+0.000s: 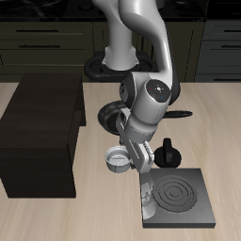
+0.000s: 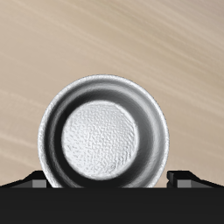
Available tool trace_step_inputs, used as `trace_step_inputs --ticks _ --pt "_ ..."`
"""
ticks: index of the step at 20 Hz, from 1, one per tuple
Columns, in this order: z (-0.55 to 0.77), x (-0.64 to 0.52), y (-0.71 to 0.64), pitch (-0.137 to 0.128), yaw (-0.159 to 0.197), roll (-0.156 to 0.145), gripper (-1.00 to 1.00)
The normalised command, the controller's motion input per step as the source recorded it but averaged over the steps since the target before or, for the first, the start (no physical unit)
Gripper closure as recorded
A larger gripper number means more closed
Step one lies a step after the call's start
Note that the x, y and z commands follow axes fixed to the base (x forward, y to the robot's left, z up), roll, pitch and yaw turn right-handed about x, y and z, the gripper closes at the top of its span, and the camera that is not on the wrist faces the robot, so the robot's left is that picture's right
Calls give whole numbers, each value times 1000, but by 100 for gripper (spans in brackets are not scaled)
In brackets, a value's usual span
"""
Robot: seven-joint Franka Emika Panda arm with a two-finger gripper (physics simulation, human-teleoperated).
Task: Place the ramekin on the bottom layer of the wooden shelf
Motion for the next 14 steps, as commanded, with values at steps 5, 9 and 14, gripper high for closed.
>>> trace_step_inputs --ticks 5,9,14 --pt "76 29 -64 -12 2 -6 -100" --pt "92 -15 -133 -31 3 -16 -100" --pt "52 11 -168 -2 -7 -17 -100"
